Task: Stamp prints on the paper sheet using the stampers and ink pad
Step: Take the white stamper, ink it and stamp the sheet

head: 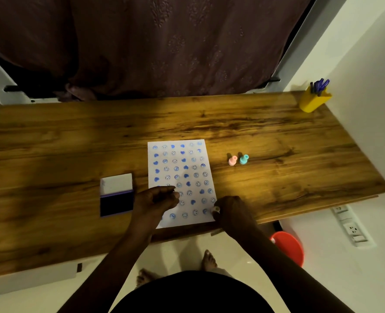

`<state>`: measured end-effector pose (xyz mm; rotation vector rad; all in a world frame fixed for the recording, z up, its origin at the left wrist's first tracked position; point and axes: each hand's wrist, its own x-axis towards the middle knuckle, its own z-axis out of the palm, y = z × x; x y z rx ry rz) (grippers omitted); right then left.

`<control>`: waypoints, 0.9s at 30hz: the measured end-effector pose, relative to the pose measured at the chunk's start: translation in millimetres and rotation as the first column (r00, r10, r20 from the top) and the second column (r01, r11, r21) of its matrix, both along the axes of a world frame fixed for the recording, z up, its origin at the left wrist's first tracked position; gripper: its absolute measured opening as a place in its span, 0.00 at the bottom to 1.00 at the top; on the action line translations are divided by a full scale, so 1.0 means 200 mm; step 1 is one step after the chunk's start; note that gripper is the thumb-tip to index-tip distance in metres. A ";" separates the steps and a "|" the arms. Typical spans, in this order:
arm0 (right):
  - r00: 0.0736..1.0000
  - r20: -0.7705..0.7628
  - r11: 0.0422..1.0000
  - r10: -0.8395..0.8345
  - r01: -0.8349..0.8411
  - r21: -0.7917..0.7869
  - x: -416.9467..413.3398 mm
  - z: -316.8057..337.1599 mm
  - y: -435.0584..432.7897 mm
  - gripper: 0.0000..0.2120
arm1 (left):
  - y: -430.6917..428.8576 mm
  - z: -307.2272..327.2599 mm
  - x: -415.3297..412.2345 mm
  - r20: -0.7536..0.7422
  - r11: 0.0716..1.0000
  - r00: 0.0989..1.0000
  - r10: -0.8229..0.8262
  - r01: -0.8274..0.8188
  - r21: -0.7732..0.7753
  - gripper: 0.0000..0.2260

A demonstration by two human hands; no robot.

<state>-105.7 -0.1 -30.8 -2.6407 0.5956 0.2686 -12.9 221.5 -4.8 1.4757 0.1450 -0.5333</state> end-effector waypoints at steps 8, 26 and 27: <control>0.923 0.067 0.737 -0.379 0.257 0.626 0.02 0.29 -0.16 0.10 | -0.07 0.07 -0.03 0.080 0.997 0.994 -0.072 0.074 -0.016 0.16; 0.939 0.242 0.547 -0.243 -0.073 0.834 0.01 0.36 -0.21 0.10 | -0.36 0.18 -0.06 0.157 0.956 0.945 -0.287 0.293 -0.013 0.10; 0.941 0.250 0.565 -0.226 -0.082 0.821 0.01 0.36 -0.22 0.10 | -0.37 0.17 -0.06 0.158 0.956 0.945 -0.286 0.292 -0.012 0.11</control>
